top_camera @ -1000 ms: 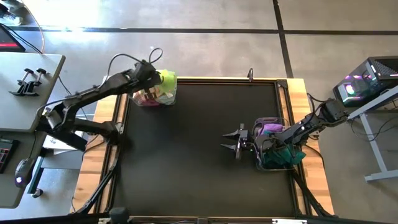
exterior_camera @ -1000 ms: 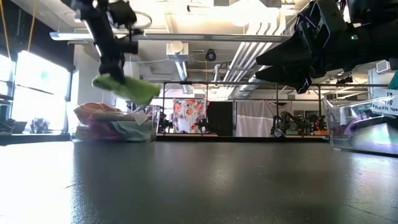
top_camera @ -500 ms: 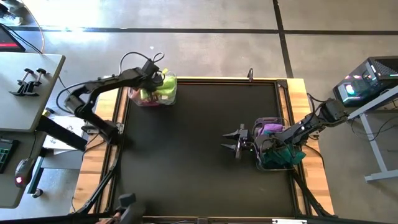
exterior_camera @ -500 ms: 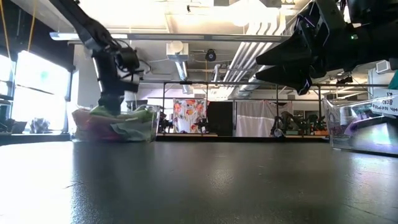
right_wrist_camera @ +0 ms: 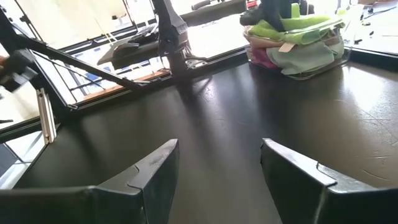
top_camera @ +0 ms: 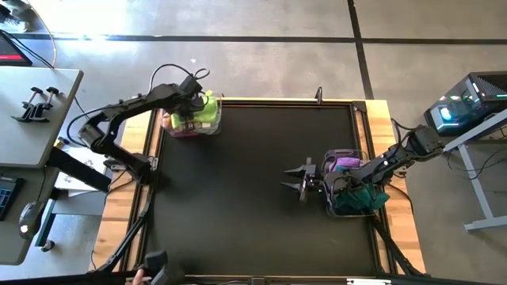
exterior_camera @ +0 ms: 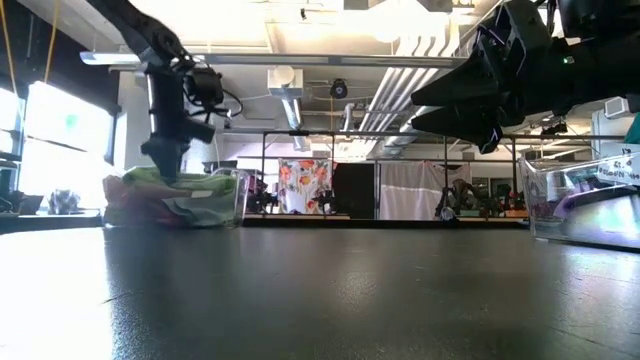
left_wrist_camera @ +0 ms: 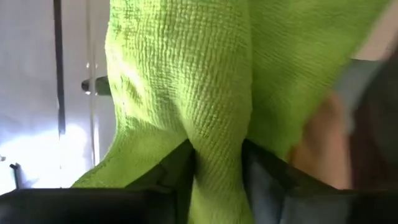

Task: Sort towels by color in basket
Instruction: Put the green towel into the top transparent bin

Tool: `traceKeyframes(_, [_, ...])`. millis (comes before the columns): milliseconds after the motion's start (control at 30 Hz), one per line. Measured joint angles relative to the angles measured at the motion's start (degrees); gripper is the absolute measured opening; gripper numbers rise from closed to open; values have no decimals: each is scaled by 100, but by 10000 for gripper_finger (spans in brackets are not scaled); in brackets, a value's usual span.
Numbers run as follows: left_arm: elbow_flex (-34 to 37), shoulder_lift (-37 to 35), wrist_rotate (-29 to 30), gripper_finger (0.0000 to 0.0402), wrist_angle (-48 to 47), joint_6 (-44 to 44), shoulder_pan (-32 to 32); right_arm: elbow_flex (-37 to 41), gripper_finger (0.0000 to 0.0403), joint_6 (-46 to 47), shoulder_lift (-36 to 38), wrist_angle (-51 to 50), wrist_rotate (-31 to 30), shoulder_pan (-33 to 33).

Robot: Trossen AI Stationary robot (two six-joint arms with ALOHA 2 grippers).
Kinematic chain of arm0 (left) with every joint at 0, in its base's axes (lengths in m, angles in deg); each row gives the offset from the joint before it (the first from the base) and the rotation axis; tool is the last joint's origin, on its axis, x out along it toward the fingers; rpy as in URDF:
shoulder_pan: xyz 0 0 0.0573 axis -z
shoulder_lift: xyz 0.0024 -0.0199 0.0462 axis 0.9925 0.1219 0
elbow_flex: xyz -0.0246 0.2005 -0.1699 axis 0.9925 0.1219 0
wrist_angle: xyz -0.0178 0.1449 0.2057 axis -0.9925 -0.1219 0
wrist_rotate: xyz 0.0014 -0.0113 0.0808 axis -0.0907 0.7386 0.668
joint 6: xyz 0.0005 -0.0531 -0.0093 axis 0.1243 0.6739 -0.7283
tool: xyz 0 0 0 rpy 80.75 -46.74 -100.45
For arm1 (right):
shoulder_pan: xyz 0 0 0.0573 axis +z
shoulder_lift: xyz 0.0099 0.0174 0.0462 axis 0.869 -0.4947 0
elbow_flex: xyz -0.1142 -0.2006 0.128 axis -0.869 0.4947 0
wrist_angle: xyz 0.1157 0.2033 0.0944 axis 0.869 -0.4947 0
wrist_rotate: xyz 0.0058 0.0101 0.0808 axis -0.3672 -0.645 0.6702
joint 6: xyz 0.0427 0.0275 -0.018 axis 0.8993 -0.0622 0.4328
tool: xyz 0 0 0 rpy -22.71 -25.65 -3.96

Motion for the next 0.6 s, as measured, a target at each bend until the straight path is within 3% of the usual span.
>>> traceKeyframes(167, [-617, -107, 23, 153, -1005, 438, 136, 0, 220, 0, 0, 0, -15, 0])
traceKeyframes(333, [-1256, -114, 36, 167, -1742, 823, 204, 0, 220, 0, 0, 0, -15, -2])
traceKeyframes(433, [-1449, -114, -209, 164, -1411, 938, 146, 0, 220, 0, 0, 0, -15, -1])
traceKeyframes(600, [-1178, -114, -1579, 147, 247, 1374, -228, 0, 220, 7, 0, 2, -17, 0])
